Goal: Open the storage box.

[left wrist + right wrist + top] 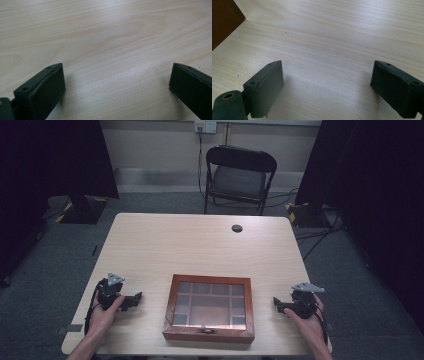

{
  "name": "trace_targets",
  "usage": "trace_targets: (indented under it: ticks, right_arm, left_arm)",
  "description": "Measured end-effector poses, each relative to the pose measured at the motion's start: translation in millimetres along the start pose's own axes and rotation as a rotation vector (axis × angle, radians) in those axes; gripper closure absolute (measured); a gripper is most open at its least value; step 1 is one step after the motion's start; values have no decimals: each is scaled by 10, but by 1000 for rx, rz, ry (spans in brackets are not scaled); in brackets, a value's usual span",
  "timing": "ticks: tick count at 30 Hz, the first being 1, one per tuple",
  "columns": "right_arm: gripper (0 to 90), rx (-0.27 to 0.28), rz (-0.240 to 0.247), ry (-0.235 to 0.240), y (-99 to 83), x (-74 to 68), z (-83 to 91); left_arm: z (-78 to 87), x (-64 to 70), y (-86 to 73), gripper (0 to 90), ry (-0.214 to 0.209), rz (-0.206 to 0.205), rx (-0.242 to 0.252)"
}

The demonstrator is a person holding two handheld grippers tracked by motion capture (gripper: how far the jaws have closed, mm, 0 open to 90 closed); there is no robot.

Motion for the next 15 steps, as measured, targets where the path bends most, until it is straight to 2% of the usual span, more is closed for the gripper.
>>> trace_targets:
  ticks: [5,11,15]
  right_arm:
    - [102,-1,3,4,1,0,0]
    - [173,-23,1,36,24,-38,30]
    - [247,31,-25,106,173,-149,151]
  left_arm:
    - [-4,5,0,0,-3,3,-1]
    - [-4,5,1,0,-2,5,0]
    - [-4,5,0,0,-2,4,-1]
Point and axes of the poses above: each handheld gripper's, and its own axes: z roughly backward along the jaws, y roughly out of its top, x roughly to its right, the point moved 10 cm from there along -z, roughly forward along the jaws, and after that the axes turned 5 degrees about z, right-handed, at the moved point
